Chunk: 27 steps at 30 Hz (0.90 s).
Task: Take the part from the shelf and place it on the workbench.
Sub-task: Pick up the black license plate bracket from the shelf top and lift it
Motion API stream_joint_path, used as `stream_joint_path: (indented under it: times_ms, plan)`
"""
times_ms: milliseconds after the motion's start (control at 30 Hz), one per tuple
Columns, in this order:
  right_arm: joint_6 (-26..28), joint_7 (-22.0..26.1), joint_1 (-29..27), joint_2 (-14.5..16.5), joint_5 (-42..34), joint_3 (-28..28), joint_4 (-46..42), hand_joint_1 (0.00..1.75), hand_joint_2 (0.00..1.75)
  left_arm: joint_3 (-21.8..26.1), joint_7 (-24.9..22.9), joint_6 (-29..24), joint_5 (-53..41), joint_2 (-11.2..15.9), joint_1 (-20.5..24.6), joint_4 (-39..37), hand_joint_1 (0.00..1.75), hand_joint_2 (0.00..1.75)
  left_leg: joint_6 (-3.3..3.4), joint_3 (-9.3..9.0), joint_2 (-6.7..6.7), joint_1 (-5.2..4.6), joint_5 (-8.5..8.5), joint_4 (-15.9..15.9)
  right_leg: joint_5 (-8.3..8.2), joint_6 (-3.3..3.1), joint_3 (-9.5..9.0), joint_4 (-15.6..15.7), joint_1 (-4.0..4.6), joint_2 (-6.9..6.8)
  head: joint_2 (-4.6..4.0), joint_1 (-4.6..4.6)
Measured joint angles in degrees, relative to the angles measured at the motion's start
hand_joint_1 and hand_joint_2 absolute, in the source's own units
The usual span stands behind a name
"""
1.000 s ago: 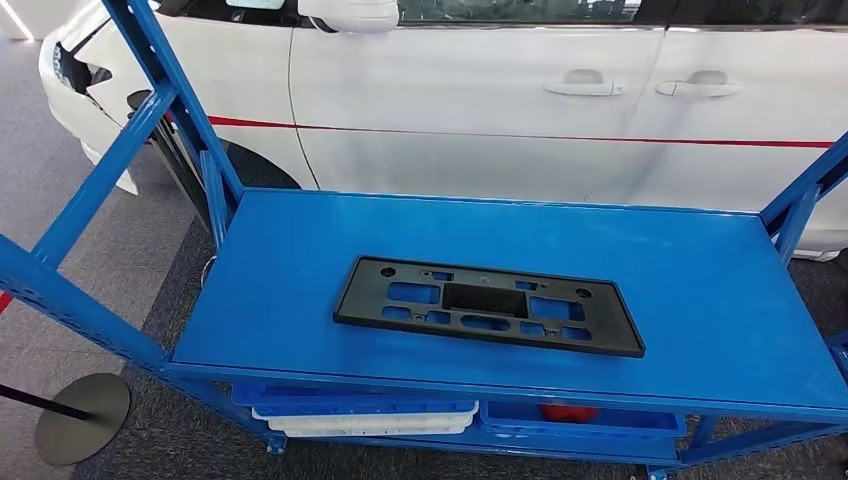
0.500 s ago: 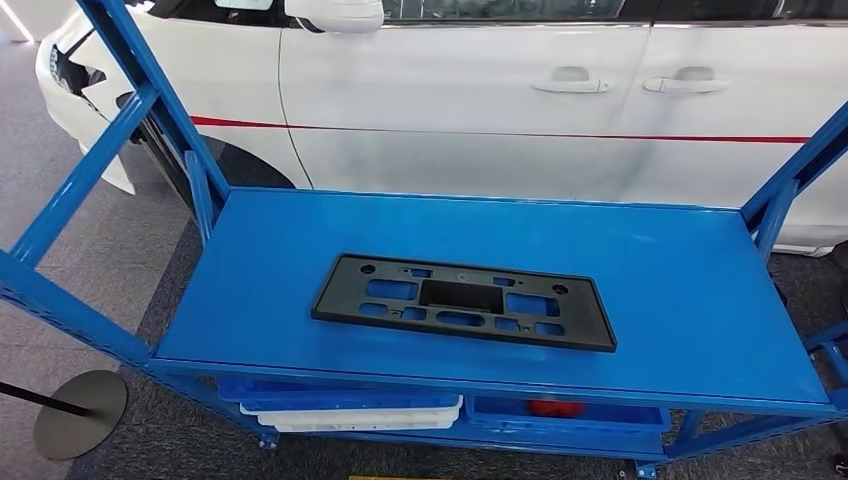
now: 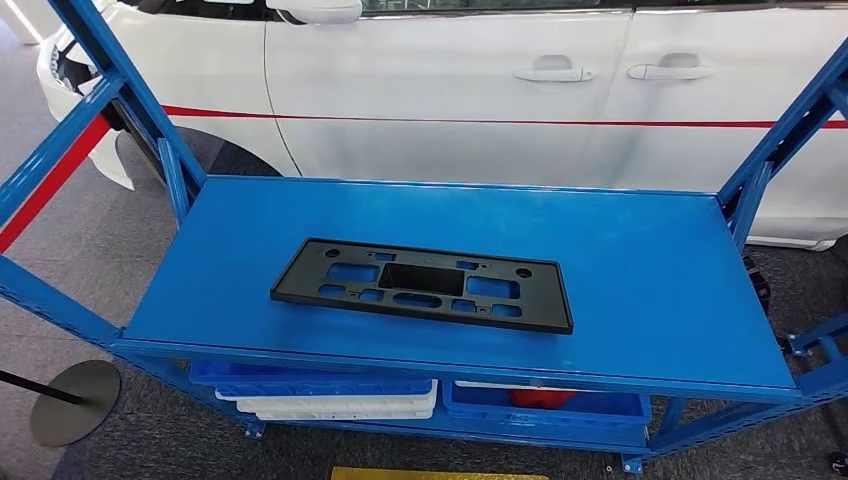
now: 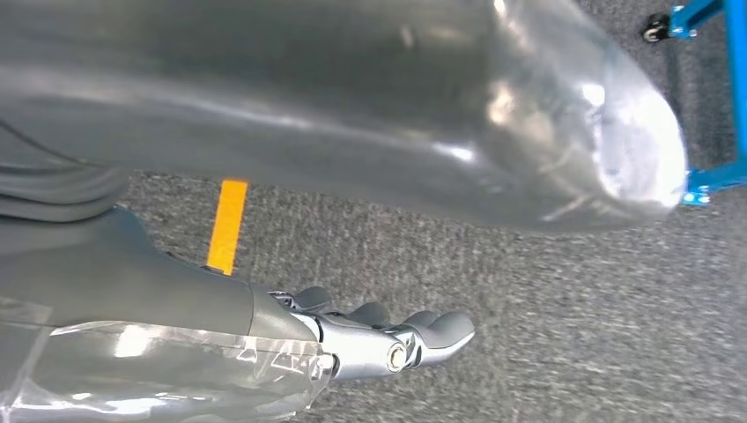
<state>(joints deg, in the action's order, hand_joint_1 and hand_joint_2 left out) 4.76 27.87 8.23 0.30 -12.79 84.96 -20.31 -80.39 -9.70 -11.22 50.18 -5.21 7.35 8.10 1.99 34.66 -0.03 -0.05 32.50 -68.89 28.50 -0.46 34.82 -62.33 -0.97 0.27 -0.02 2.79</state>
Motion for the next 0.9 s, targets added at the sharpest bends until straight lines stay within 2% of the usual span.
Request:
stream_joint_path:
  times_ms: [33,67,100,200,233,267,333,367,400,433,467,500,567,600,700,733,800,867,900]
  plan:
    - [0.01,0.00,-0.03,0.19,-0.05,-0.10,-0.02,0.00,0.00,0.00,0.04,-0.01,0.01,0.09,0.04,-0.03,0.00,0.00,1.22,-2.03,0.10,-0.68,-1.13,3.51,-0.16,-0.02,0.00,0.11,0.24,-0.02,0.00,-0.01]
    - [0.02,-0.01,-0.08,0.33,-0.14,-0.21,-0.06,0.00,0.00,0.00,0.09,-0.02,0.02,0.17,0.06,-0.05,0.00,0.00,2.05,-3.42,0.21,-1.24,-1.95,6.13,-0.37,0.10,-0.02,0.28,0.28,-0.06,0.00,-0.01]
    - [0.06,-0.02,-0.13,0.46,-0.27,-0.36,-0.11,0.00,0.00,-0.01,0.15,-0.03,0.04,0.22,0.08,-0.08,0.00,0.00,2.51,-4.03,0.33,-1.65,-2.25,7.60,-0.61,0.35,-0.04,0.51,0.12,-0.12,0.00,-0.01]
    - [0.24,-0.04,-0.18,0.53,-0.72,-0.97,-0.22,0.00,0.00,-0.04,0.31,0.02,0.13,0.08,0.12,-0.10,0.00,0.00,2.21,-4.69,0.55,-1.68,-3.63,10.34,-1.25,1.41,-0.36,1.43,0.01,-0.25,0.00,0.00]
    - [0.30,-0.03,-0.18,0.59,-0.82,-1.13,-0.22,0.00,0.00,-0.05,0.35,0.04,0.15,0.03,0.13,-0.10,0.00,0.00,2.09,-5.13,0.61,-1.47,-4.31,11.48,-0.71,1.63,-0.18,0.89,0.09,-0.26,0.00,-0.01]
    - [0.36,-0.01,-0.19,0.65,-0.91,-1.25,-0.23,0.00,0.00,-0.06,0.40,0.07,0.18,-0.01,0.13,-0.10,0.00,0.00,1.92,-5.47,0.66,-1.26,-4.98,12.48,0.49,1.82,0.51,-0.78,0.17,-0.24,0.00,-0.01]
    - [0.43,0.02,-0.25,0.66,-0.99,-1.40,-0.29,0.00,0.00,-0.08,0.43,0.10,0.21,-0.05,0.11,-0.10,0.00,0.00,1.84,-5.39,0.72,-1.16,-5.55,12.95,4.11,2.16,3.27,-7.04,0.12,-0.20,0.00,-0.02]
    - [0.44,0.03,-0.29,0.65,-1.03,-1.45,-0.32,0.00,0.00,-0.08,0.43,0.14,0.22,-0.05,0.07,-0.10,0.00,0.00,1.78,-5.15,0.72,-1.17,-5.60,12.82,5.35,2.38,4.61,-10.09,0.11,-0.21,0.00,-0.02]
    - [0.44,0.04,-0.33,0.64,-1.07,-1.50,-0.34,0.00,0.00,-0.09,0.43,0.17,0.23,-0.08,0.04,-0.10,0.00,0.00,1.75,-4.96,0.73,-1.17,-5.57,12.60,5.59,2.57,5.22,-11.62,0.07,-0.23,0.00,-0.02]
    - [0.45,0.04,-0.38,0.64,-1.10,-1.51,-0.34,0.00,0.00,-0.09,0.43,0.20,0.23,-0.12,0.00,-0.10,0.00,0.00,1.69,-4.81,0.73,-1.16,-5.52,12.33,4.73,2.72,4.77,-11.04,-0.01,-0.26,0.00,-0.02]
    - [0.45,0.04,-0.40,0.63,-1.14,-1.51,-0.37,0.00,0.00,-0.09,0.44,0.22,0.24,-0.19,-0.02,-0.10,0.00,0.00,1.56,-4.72,0.72,-1.14,-5.41,12.03,3.01,2.81,3.24,-8.27,-0.11,-0.29,0.00,-0.02]
    - [0.46,0.05,-0.39,0.61,-1.19,-1.51,-0.42,0.00,0.00,-0.10,0.43,0.23,0.24,-0.25,-0.01,-0.10,0.00,0.00,1.36,-4.62,0.71,-1.13,-5.23,11.66,1.30,2.79,1.15,-4.24,-0.21,-0.33,0.00,-0.02]
    - [0.56,0.08,-0.28,0.60,-1.34,-1.53,-0.52,0.00,0.00,-0.11,0.42,0.22,0.24,-0.32,0.07,-0.10,0.00,0.00,0.78,-4.32,0.70,-1.33,-4.76,10.90,-0.56,2.14,-1.87,1.63,-0.12,-0.32,0.00,-0.01]
    - [0.65,0.10,-0.25,0.60,-1.43,-1.54,-0.56,0.00,0.00,-0.11,0.42,0.21,0.23,-0.33,0.11,-0.10,0.00,0.00,0.51,-4.18,0.69,-1.41,-4.58,10.65,-0.62,1.69,-2.36,2.71,-0.02,-0.29,0.00,-0.01]
    - [0.77,0.15,-0.27,0.64,-1.61,-1.56,-0.63,0.00,0.00,-0.15,0.42,0.19,0.22,-0.33,0.16,-0.10,0.00,0.00,-0.22,-4.06,0.63,-1.45,-4.27,10.26,-0.88,0.60,-2.34,3.00,-0.07,-0.24,0.00,-0.01]
    - [0.73,0.15,-0.25,0.64,-1.67,-1.60,-0.64,0.00,0.00,-0.17,0.42,0.18,0.22,-0.32,0.16,-0.10,0.00,0.00,-0.61,-3.74,0.58,-1.39,-3.59,9.39,-1.02,0.29,-2.32,3.14,-0.23,-0.27,0.00,0.00]
    - [0.68,0.15,-0.22,0.67,-1.77,-1.76,-0.72,0.00,0.00,-0.20,0.42,0.16,0.21,-0.32,0.18,-0.10,0.00,0.00,-1.50,-1.55,0.44,-0.93,-0.42,4.32,-1.23,-0.09,-2.21,3.31,-0.47,-0.33,0.00,0.01]
    - [0.61,0.14,-0.27,0.69,-1.85,-1.94,-0.78,0.00,0.00,-0.22,0.42,0.17,0.21,-0.32,0.15,-0.10,0.00,0.00,-2.25,1.93,0.42,-0.23,3.10,-3.20,-1.28,-0.17,-1.99,3.30,-0.53,-0.34,0.00,0.01]
    - [0.55,0.10,-0.31,0.70,-1.94,-2.04,-0.78,0.00,0.00,-0.24,0.42,0.17,0.23,-0.32,0.11,-0.10,0.00,0.00,-2.49,3.01,0.42,0.07,3.66,-5.50,-1.29,-0.15,-1.95,3.29,-0.56,-0.34,0.00,0.01]
